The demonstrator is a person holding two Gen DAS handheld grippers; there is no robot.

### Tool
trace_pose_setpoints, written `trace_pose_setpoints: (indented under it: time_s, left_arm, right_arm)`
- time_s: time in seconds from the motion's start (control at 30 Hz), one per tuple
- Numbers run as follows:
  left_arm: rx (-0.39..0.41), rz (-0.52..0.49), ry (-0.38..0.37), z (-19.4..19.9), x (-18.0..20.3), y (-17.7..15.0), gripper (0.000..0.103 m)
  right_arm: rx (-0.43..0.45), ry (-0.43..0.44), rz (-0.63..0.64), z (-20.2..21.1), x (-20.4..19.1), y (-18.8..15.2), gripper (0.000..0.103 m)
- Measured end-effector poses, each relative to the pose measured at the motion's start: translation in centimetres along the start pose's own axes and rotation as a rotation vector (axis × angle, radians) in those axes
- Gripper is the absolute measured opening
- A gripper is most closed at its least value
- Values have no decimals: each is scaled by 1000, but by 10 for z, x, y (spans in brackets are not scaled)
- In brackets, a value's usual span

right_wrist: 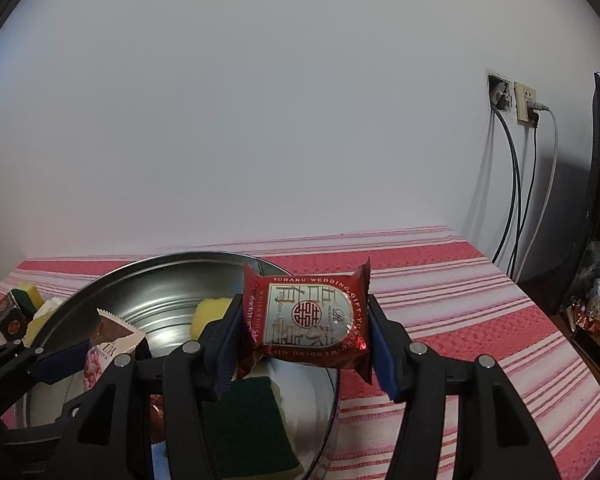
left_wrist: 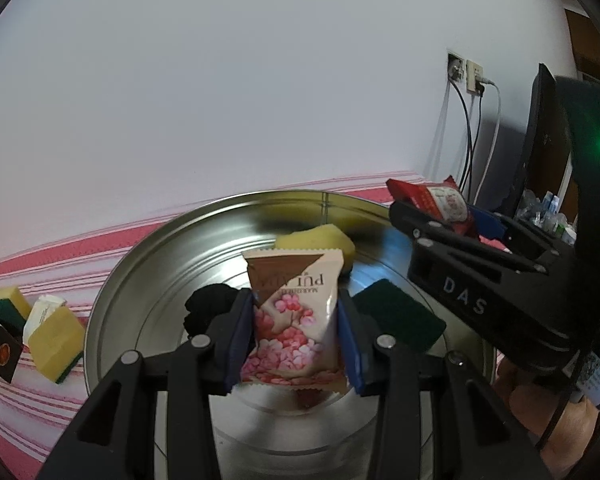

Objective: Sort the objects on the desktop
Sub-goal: 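Open both tools over the tin to drop the pink and red packets, then withdraw both tools from the tin toward the remaining items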

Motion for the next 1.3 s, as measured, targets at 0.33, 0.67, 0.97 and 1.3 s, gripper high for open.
trace_pose_setpoints:
  time_s: [0.33,0.67,0.97,1.3]
  left_arm:
    - [-13,8,86,0,-6,2,77]
    - [74,3,140,14,-8,3,102]
    - [122,67,165,25,-23,1,102]
    - [238,119,254,50,-38,-6,102]
  right_arm:
    - [12,15,1,2,-3,0,65]
    - [125,11,-77,19,7,2,88]
    - [280,22,-127,49,10,3,88]
    - [422,16,-128,84,-5,-7,97]
Point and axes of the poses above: each gripper's, at about its wrist camera, not at the fingertips, and z roughly against the way its jaws point, x to its right, y to its top, the point moved 1 cm from there along -z, roughly the way its jaws point, and after that the axes turned 11 degrees about -z, right-handed, at the moved point
